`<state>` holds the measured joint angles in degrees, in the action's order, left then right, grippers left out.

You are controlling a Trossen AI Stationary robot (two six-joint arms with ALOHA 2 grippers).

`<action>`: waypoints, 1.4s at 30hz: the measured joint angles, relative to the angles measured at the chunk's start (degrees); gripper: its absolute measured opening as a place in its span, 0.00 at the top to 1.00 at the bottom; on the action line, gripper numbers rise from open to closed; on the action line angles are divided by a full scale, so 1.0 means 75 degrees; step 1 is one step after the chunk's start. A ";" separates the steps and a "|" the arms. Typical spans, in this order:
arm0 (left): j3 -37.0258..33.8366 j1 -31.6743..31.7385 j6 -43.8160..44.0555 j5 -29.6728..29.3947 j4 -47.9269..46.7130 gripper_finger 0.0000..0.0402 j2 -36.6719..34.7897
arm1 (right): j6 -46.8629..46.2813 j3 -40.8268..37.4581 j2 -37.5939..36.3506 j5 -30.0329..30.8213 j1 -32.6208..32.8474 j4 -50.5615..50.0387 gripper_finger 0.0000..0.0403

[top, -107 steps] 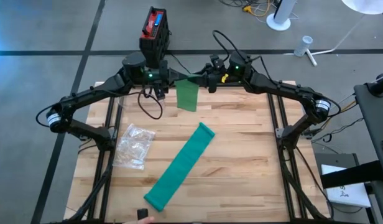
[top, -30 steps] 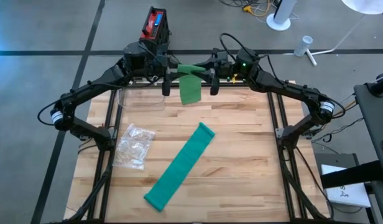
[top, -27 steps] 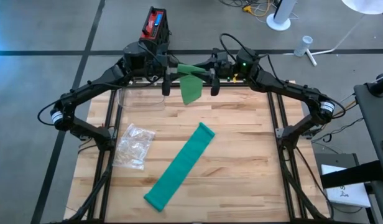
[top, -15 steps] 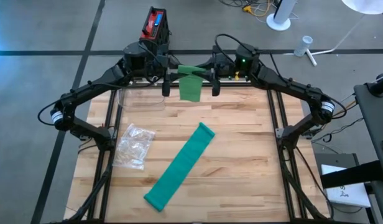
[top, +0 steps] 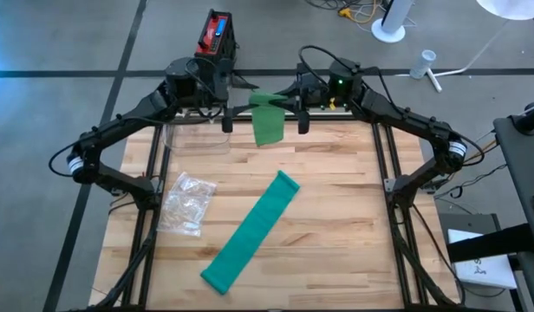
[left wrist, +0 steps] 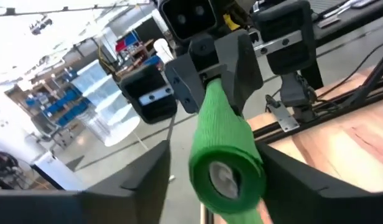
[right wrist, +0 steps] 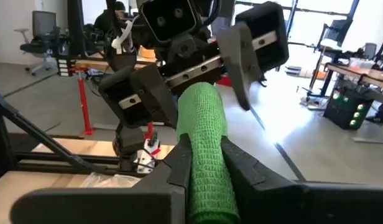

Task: Roll bandage
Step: Roll the green bandage

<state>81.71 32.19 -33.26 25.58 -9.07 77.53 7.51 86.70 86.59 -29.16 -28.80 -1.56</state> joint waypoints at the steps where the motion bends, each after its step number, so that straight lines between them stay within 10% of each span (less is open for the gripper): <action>1: 0.0000 -0.0042 -0.0117 -0.0001 0.0022 0.42 0.0028 | 0.0000 0.0000 0.0000 -0.0005 0.0000 -0.0021 0.88; 9: 0.0000 -0.0226 -0.0492 -0.0488 0.0177 0.33 0.0240 | -0.0004 -0.0006 0.0000 0.0005 0.0006 -0.0024 0.88; 18: 0.0000 -0.0235 0.0194 -0.0474 0.0275 0.91 0.0354 | 0.0342 -0.0006 -0.0055 0.0087 -0.0012 -0.0076 0.82; 33: -0.0209 -0.0156 0.2622 0.0558 0.1718 0.91 0.0318 | 0.3144 -0.0067 -0.0683 0.0253 0.0006 -0.1183 0.51; 38: -0.0529 -0.0127 0.3388 0.0659 0.2691 0.91 0.0301 | 0.3130 -0.0096 -0.0612 0.0559 0.0006 -0.1100 0.62; 42: -0.0719 -0.0127 0.3848 0.0659 0.3248 0.91 0.0339 | 0.3146 -0.0096 -0.0568 0.0553 0.0060 -0.1044 0.89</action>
<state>76.32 31.24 -4.39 30.52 15.29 80.07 31.10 85.97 82.32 -25.02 -28.35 -9.39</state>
